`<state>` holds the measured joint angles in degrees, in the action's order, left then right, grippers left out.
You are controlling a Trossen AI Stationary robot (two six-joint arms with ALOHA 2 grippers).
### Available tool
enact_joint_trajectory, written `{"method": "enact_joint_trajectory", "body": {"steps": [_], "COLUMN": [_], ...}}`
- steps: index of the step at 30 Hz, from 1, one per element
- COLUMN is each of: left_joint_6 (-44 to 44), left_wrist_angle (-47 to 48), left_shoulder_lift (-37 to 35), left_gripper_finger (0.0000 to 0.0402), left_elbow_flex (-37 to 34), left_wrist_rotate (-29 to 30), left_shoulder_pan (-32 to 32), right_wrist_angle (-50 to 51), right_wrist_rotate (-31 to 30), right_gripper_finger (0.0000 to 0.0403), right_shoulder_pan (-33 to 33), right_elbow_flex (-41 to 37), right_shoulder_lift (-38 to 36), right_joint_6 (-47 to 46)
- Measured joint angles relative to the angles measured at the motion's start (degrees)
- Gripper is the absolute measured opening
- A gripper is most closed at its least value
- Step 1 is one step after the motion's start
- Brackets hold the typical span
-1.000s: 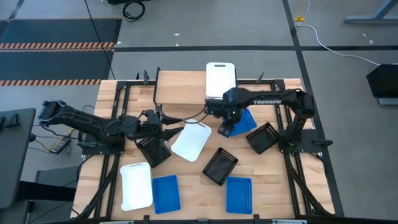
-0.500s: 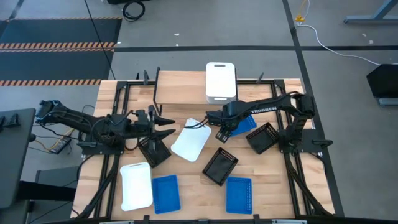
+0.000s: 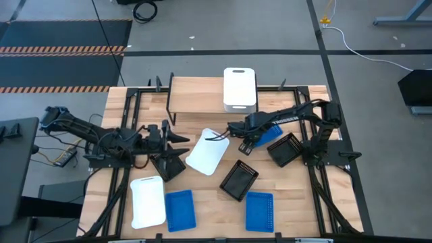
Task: Stack baskets on shelf by color
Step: Put the top right blue bin on the shelf
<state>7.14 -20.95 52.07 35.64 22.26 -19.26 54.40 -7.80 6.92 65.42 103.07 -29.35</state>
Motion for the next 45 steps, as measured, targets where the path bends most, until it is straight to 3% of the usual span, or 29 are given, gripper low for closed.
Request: {"method": "enact_joint_trajectory", "body": {"steps": [9,15,19,23,27,33,38,45], "left_joint_6": [-0.29,-0.33,-0.46,-0.87,-0.93,-0.93,-0.92,-0.69], "left_wrist_angle": [-0.09,-0.12,-0.13,-0.18,-0.33,-0.71,-0.7,-0.68], "left_shoulder_lift": [0.02,0.02,0.02,0.02,0.02,0.02,0.04,0.04], "left_gripper_finger": [0.0172,0.0172,0.0172,0.0172,0.0172,0.0172,0.0172,0.0172], "left_elbow_flex": [0.0,0.0,0.0,0.0,0.0,0.0,0.0,0.0], "left_wrist_rotate": [1.72,1.73,1.75,1.75,1.75,1.75,1.75,1.74], "left_shoulder_pan": [-1.29,-1.29,-1.27,-1.27,-1.18,-1.18,-1.18,-1.18], "right_wrist_angle": [6.34,16.27,22.58,23.33,20.63,12.47,5.01,2.65], "right_wrist_rotate": [6.94,9.74,11.87,15.77,17.94,15.78,15.98,13.39], "right_gripper_finger": [0.0011,0.0026,0.0011,0.001,0.0014,0.0008,0.001,0.001], "right_shoulder_pan": [-3.55,-6.66,-8.87,-10.78,-12.06,-12.59,-11.53,-6.92], "right_elbow_flex": [3.02,10.45,17.69,26.66,35.01,43.45,45.01,45.01], "right_shoulder_lift": [0.0,0.0,0.0,0.0,0.0,-0.07,-0.07,-0.02], "right_joint_6": [2.61,3.67,3.61,3.81,5.72,12.37,21.85,31.04]}}
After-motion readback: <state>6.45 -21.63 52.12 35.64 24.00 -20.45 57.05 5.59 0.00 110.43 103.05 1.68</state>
